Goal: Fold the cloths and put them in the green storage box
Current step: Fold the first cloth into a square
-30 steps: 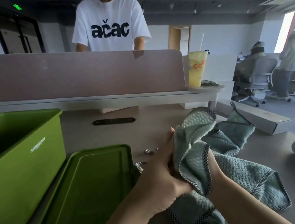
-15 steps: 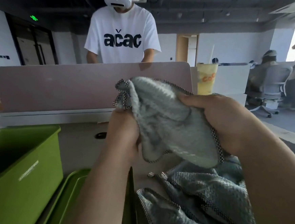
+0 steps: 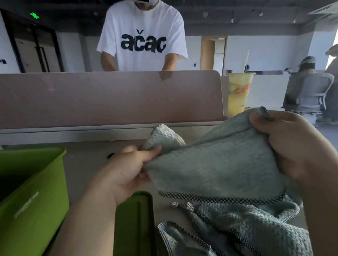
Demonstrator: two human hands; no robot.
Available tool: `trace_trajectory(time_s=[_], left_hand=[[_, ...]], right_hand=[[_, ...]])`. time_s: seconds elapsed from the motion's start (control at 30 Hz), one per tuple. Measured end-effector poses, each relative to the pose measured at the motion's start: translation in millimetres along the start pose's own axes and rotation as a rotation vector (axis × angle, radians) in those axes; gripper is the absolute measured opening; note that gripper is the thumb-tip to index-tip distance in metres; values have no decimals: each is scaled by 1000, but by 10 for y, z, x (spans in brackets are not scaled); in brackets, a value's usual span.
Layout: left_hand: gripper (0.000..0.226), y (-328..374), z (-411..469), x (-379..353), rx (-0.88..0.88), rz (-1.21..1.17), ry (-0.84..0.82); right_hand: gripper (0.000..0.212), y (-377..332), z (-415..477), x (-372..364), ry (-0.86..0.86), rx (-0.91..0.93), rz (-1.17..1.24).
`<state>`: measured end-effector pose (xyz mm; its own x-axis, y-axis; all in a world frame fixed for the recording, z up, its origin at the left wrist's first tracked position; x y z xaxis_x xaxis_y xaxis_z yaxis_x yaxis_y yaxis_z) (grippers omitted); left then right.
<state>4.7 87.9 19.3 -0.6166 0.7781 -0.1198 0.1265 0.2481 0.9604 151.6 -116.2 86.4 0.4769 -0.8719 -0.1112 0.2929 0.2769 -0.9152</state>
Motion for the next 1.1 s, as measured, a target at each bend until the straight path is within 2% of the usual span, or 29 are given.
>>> trace_trajectory(time_s=[0.07,0.17,0.27,0.33,0.4,0.47,0.53,0.6,0.67,0.73,0.83,0.87,1.0,1.1], left_hand=[[11,46,-5,64,-51,-5,48],[30,120,16,134,-115,24,121],[54,128,15,80,-88,-18,27],[53,92,-11,3,-9,-75,-77],[44,76,-28,-46,37,-55,-101],[29,139,-25,4,-26,-45,4],[12,280,-41,165,-190,-61,197],[18,409,-120,322,-351,130,417],[26,509,-235,347,-459,290,522],[22,577,-324,344,-529,282,524],[18,618,-358,355,-551,307,525],[17,610,-338,369,-548,307,523],[9,548,-273,416,-528,224,503],[8,552,-288,409,-540,163,482]], right_hand=[[18,-3,6,2,-10,19,-36],[24,2,3,-73,-68,62,-116],[26,15,18,-95,-103,89,-165],[25,8,11,-96,-135,90,-146],[25,-19,-3,-104,-171,97,-100],[26,-34,5,-68,-156,88,-53],[21,-10,46,23,-99,57,-23],[15,31,92,113,-37,29,-32],[13,64,130,171,2,17,-77],[12,90,162,197,26,20,-114],[33,148,194,278,98,18,-169],[34,150,195,311,127,24,-183],[11,133,157,412,196,30,-116],[8,73,125,367,147,38,0]])
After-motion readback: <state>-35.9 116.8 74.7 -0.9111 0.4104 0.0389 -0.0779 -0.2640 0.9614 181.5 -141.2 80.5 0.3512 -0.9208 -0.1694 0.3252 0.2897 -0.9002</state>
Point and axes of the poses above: each hand's wrist, its own z-axis towards the middle knuckle, its own x-axis out of the back of the hand, y = z × x, the point moved 9 cm from there along z, towards the middle knuckle, and after that the axes turned 10 degrees about x, right-handed, at the moved point
